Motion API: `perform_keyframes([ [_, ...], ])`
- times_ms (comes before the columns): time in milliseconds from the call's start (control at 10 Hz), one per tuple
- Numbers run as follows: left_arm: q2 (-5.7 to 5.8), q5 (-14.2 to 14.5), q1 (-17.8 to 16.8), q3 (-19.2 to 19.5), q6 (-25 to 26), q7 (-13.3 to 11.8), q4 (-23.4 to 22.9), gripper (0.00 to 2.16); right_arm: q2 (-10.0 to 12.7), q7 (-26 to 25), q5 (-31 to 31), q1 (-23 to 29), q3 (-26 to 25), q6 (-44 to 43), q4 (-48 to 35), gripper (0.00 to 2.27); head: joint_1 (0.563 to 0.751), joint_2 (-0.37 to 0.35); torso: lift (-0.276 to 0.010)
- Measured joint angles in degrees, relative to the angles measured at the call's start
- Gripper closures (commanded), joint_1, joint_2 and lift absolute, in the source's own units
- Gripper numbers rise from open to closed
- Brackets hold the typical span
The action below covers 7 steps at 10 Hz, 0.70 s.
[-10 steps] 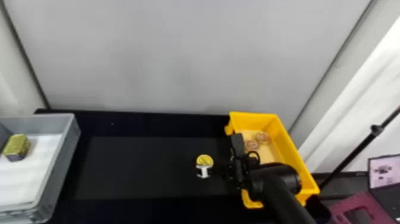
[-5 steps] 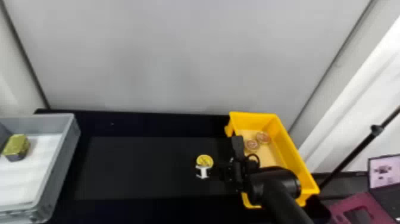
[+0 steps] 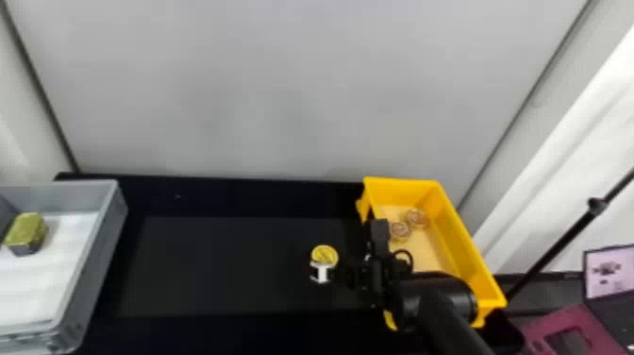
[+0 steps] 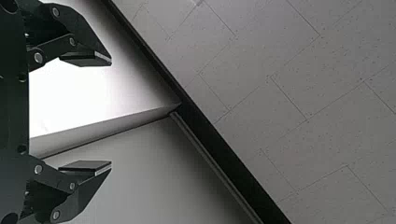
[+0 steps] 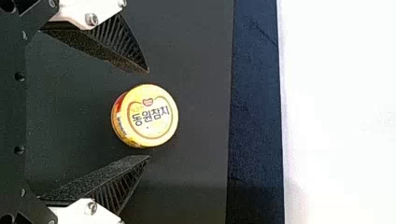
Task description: Pick up the round yellow can and place it in the yellow rectangular box
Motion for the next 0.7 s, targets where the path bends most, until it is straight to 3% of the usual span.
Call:
perform_keyframes([
  [200, -0.05, 0.00, 0.01, 0.00, -0.28, -0.25, -0.01, 0.45, -0.01, -0.26, -1.32, 0.04, 0.20, -0.60, 0.59, 0.57, 0.746, -0.213, 0.000],
  [700, -0.08, 0.04, 0.31, -0.06, -0.39, -0.61, -0.02, 0.45, -0.50, 0.25, -2.42, 0.39, 0.90, -0.96, 0.25, 0.59, 0.746, -0.213, 0.000],
])
